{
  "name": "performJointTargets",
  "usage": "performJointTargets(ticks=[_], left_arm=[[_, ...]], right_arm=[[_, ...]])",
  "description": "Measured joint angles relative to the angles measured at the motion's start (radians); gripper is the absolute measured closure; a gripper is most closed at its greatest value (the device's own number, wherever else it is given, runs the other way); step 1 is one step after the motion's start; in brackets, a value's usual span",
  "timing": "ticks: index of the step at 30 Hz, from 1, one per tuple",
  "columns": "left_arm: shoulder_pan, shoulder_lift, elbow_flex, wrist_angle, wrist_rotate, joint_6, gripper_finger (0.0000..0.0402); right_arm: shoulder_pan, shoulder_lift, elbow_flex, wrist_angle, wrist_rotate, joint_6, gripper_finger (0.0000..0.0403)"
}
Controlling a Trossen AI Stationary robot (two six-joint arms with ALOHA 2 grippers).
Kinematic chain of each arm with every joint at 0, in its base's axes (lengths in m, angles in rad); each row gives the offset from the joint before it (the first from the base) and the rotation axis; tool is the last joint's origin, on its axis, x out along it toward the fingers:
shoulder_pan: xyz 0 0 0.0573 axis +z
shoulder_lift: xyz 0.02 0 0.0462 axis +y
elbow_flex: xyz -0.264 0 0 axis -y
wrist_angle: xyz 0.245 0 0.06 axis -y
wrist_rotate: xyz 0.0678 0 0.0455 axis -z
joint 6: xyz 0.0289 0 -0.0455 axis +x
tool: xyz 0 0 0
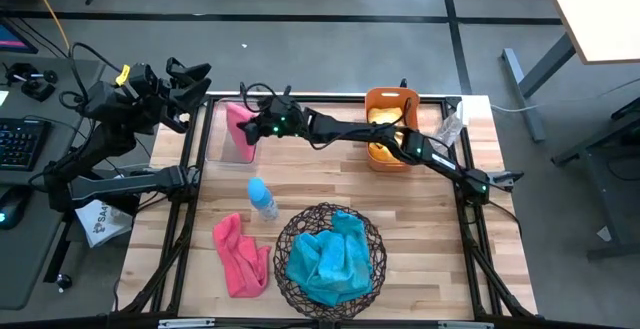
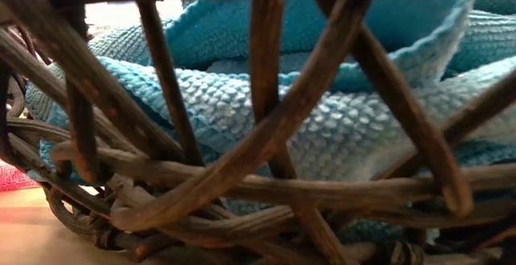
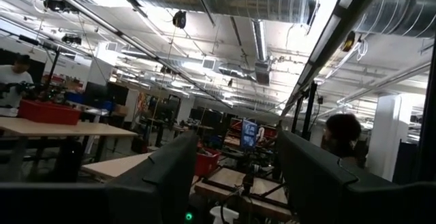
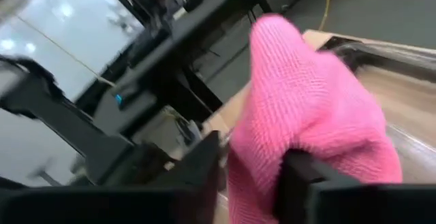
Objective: Sort microfiber towel by color & place in baskets
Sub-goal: Put the right pink towel into the transparent bin
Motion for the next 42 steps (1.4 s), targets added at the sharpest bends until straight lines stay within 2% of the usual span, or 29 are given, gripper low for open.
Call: performJointTargets(ticks=[7, 10, 12, 15, 19, 23, 25, 30, 37, 42], left_arm=[[0.000, -0.001, 0.000, -0.001, 0.000, 0.000, 0.0207], [0.000, -0.006, 0.000, -0.002, 0.000, 0.000, 0.0207], [0.000, -0.009, 0.000, -0.002, 0.000, 0.000, 0.0207], [0.000, -0.012, 0.000, -0.002, 0.000, 0.001, 0.0207], [0.000, -0.012, 0.000, -0.002, 0.000, 0.017, 0.0207], [0.000, -0.012, 0.000, -0.010, 0.000, 0.017, 0.0207], [0.000, -0.012, 0.000, -0.027, 0.000, 0.017, 0.0207], [0.000, -0.011, 0.000, -0.016, 0.000, -0.010, 0.0207], [0.000, -0.012, 0.000, 0.042, 0.000, -0.127, 0.0207], [0.000, -0.007, 0.000, 0.057, 0.000, -0.185, 0.0207]], right_arm=[[0.009, -0.055, 0.031, -0.130, 0.003, -0.222, 0.0132], [-0.005, -0.102, 0.030, -0.218, 0.002, -0.314, 0.0085], [-0.021, -0.138, 0.028, -0.278, 0.004, -0.338, 0.0068], [-0.042, -0.183, 0.028, -0.329, 0.001, -0.336, 0.0058], [-0.050, -0.214, 0.028, -0.354, -0.070, -0.334, 0.0057], [-0.050, -0.259, 0.028, -0.434, -0.076, -0.370, 0.0057], [-0.051, -0.278, 0.028, -0.419, -0.068, -0.391, 0.0057], [-0.053, -0.245, 0.028, -0.103, -0.050, -0.284, 0.0057], [-0.031, -0.109, 0.024, 0.241, -0.175, 0.059, 0.0057], [0.010, -0.041, 0.026, 0.264, -0.233, 0.212, 0.0057]])
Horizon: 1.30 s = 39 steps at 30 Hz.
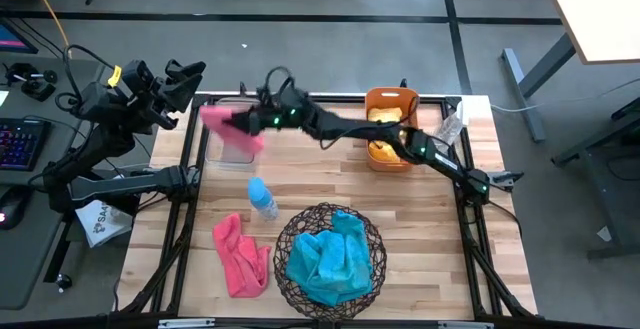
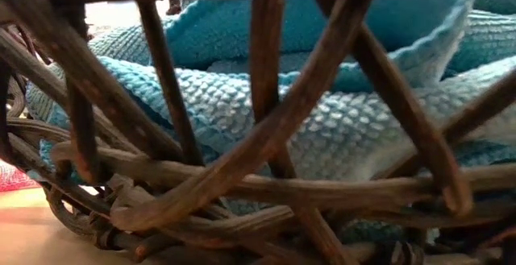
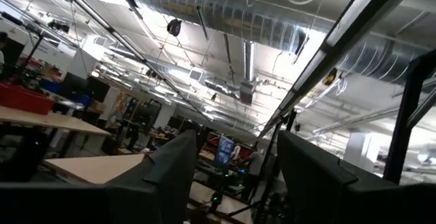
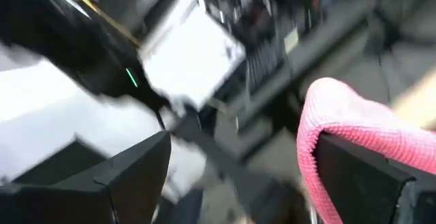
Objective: Sort microfiber towel by color & place in baskets
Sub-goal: Put the right pink towel into the transparent bin
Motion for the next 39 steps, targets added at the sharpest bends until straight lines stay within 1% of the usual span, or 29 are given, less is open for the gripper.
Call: performJointTargets(ticks=[3, 5, 8, 10, 14, 23, 27, 29, 32, 37, 39], left_arm=[[0.000, 0.003, 0.000, 0.004, 0.000, -0.043, 0.0207], [0.000, 0.003, 0.000, 0.004, 0.000, -0.061, 0.0207], [0.000, 0.003, 0.000, 0.004, 0.000, -0.062, 0.0207], [0.000, 0.004, 0.000, 0.004, 0.000, -0.062, 0.0207], [0.000, 0.004, 0.000, 0.004, -0.004, -0.062, 0.0207], [0.000, 0.008, 0.000, 0.003, -0.004, -0.055, 0.0207], [-0.001, 0.009, 0.000, -0.020, 0.003, -0.053, 0.0207], [-0.001, 0.005, 0.000, -0.091, 0.030, -0.054, 0.0207], [-0.001, -0.013, 0.000, -0.274, 0.040, -0.061, 0.0207], [-0.001, -0.028, 0.000, -0.637, -0.044, -0.070, 0.0208], [-0.004, -0.021, 0.000, -0.800, -0.073, -0.090, 0.0209]], right_arm=[[0.020, 0.019, -0.003, -0.101, -0.043, -0.016, 0.0057], [0.028, 0.015, -0.002, -0.184, -0.042, -0.072, 0.0057], [0.020, 0.006, -0.001, -0.298, -0.036, -0.084, 0.0057], [0.011, 0.005, -0.001, -0.358, -0.032, -0.091, 0.0057], [-0.008, -0.019, -0.001, -0.459, -0.043, -0.160, 0.0057], [-0.022, -0.115, 0.002, -0.581, -0.042, -0.425, 0.0057], [-0.015, -0.147, 0.001, -0.702, -0.029, -0.554, 0.0057], [-0.013, -0.177, 0.000, -0.814, 0.023, -0.642, 0.0057], [-0.024, -0.233, 0.000, -0.986, 0.131, -0.776, 0.0057], [-0.087, -0.349, 0.000, -1.228, 0.275, -0.936, 0.0057], [-0.124, -0.409, 0.000, -1.307, 0.326, -0.970, 0.0057]])
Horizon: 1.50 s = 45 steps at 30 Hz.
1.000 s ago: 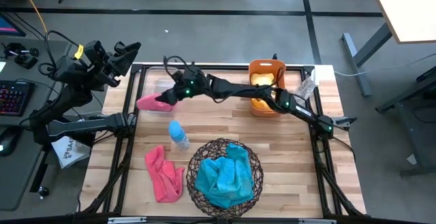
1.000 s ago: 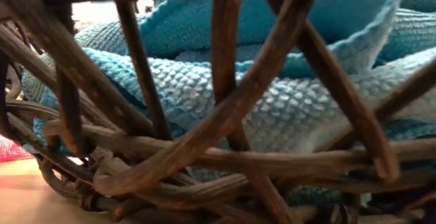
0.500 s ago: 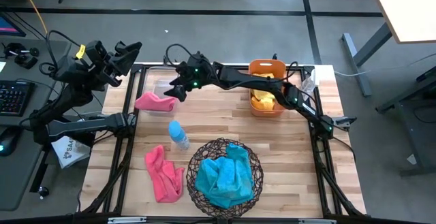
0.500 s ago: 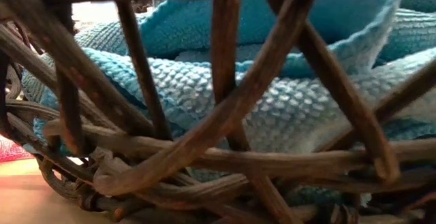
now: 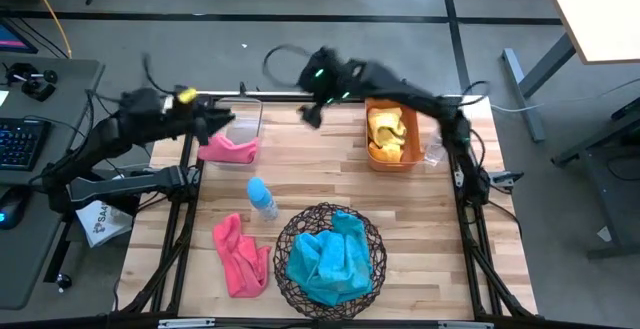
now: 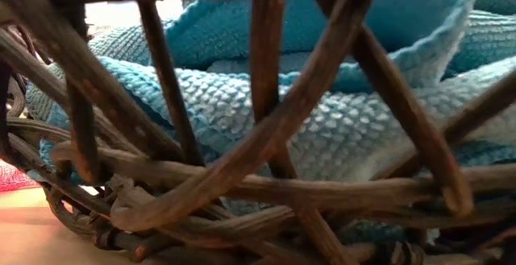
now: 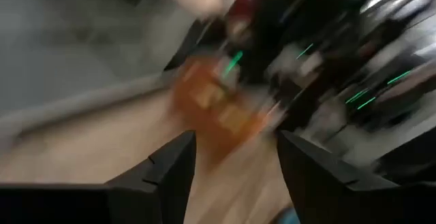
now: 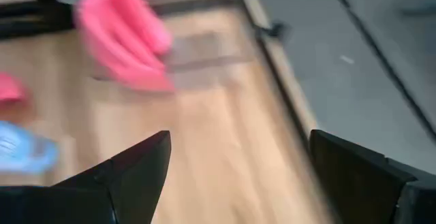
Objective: Sort microfiber towel by color & place in baskets
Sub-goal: Put the right pink towel into the transparent bin, then put the pink towel into the transparent bin
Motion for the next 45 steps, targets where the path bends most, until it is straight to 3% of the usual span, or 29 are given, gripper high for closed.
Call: performJointTargets(ticks=[7, 12, 16, 19, 22, 26, 32, 38, 45], left_arm=[[-0.099, 0.138, -0.001, -0.507, -0.040, -0.226, 0.0209], [-0.282, 0.229, -0.001, -0.593, -0.072, -0.383, 0.0209], [-0.414, 0.309, -0.001, -0.668, -0.224, -0.479, 0.0216], [-0.439, 0.380, -0.001, -0.756, -0.315, -0.493, 0.0245], [-0.407, 0.438, -0.001, -0.775, -0.339, -0.430, 0.0303], [-0.325, 0.505, -0.001, -0.677, -0.333, -0.255, 0.0389], [-0.088, 0.612, -0.001, -0.637, -0.441, 0.062, 0.0400], [0.127, 0.641, 0.006, -0.379, -0.520, 0.443, 0.0401], [0.135, 0.509, 0.094, -0.334, -0.509, 0.475, 0.0401]], right_arm=[[-0.145, -0.189, 0.000, -0.198, 0.087, 0.055, 0.0057], [-0.196, -0.272, 0.000, -0.298, 0.126, 0.089, 0.0057], [-0.201, -0.307, 0.000, -0.334, 0.163, 0.089, 0.0057], [-0.200, -0.312, 0.000, -0.340, 0.164, 0.090, 0.0057], [-0.200, -0.312, 0.000, -0.342, 0.163, 0.105, 0.0057], [-0.200, -0.312, 0.000, -0.343, 0.163, 0.106, 0.0057], [-0.196, -0.312, 0.000, -0.365, 0.164, 0.134, 0.0057], [-0.165, -0.312, 0.000, -0.366, 0.163, 0.139, 0.0057], [-0.124, -0.312, 0.000, -0.375, 0.169, 0.139, 0.0057]])
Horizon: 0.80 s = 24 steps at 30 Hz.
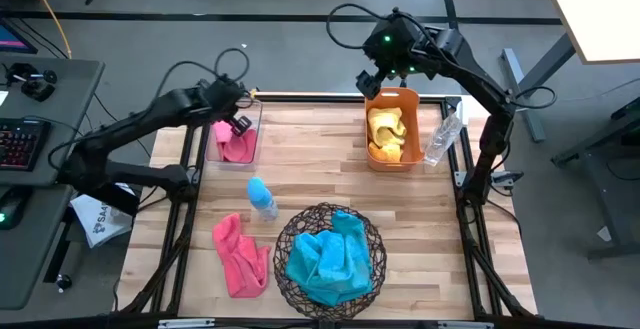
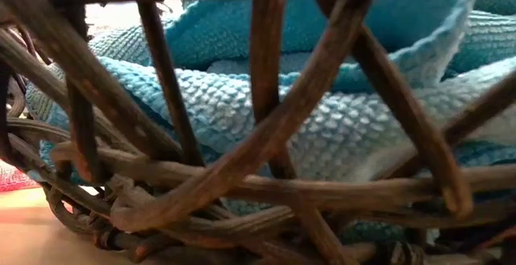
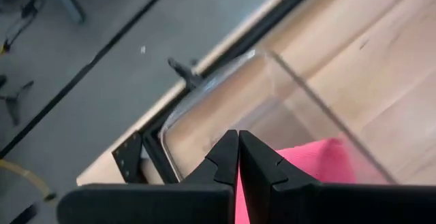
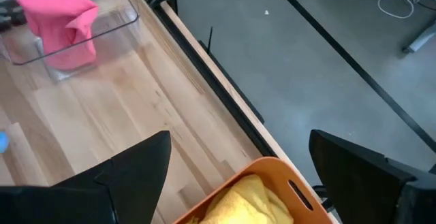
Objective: Sort microfiber towel by color & place in baskets
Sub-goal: Put the pink towel into the transparent bin
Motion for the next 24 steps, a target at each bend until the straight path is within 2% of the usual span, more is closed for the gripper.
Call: performJointTargets(ticks=[3, 6, 8, 10, 12, 14, 16, 17, 19, 24], left_arm=[[-0.019, -0.084, 0.001, -0.037, 0.002, -0.045, 0.0401], [-0.033, -0.141, 0.001, -0.154, 0.024, -0.126, 0.0401], [-0.045, -0.167, 0.001, -0.245, 0.059, -0.176, 0.0401], [-0.067, -0.188, 0.000, -0.319, 0.135, -0.209, 0.0401], [-0.109, -0.212, 0.000, -0.350, 0.309, -0.200, 0.0401], [-0.174, -0.250, 0.000, -0.346, 0.545, -0.190, 0.0401], [-0.269, -0.297, 0.000, -0.312, 0.757, -0.246, 0.0401], [-0.325, -0.321, 0.000, -0.280, 0.812, -0.305, 0.0401], [-0.448, -0.359, 0.000, -0.251, 0.814, -0.440, 0.0401], [-0.773, -0.360, -0.004, -0.294, 0.641, -0.717, 0.0401]], right_arm=[[0.007, 0.000, 0.000, -0.005, 0.013, 0.000, 0.0057], [0.010, 0.000, 0.000, -0.005, 0.013, 0.000, 0.0057], [0.010, 0.000, 0.000, -0.005, 0.013, 0.000, 0.0057], [0.010, 0.000, 0.000, -0.005, 0.013, 0.000, 0.0057], [0.010, 0.000, 0.000, -0.010, 0.013, 0.000, 0.0057], [0.010, 0.000, 0.000, -0.029, 0.013, -0.004, 0.0057], [0.010, 0.000, 0.000, -0.057, 0.013, -0.005, 0.0057], [0.010, 0.000, 0.000, -0.069, 0.014, -0.005, 0.0057], [0.010, 0.000, 0.000, -0.089, 0.027, -0.006, 0.0057], [0.009, 0.000, 0.000, -0.115, 0.047, -0.008, 0.0057]])
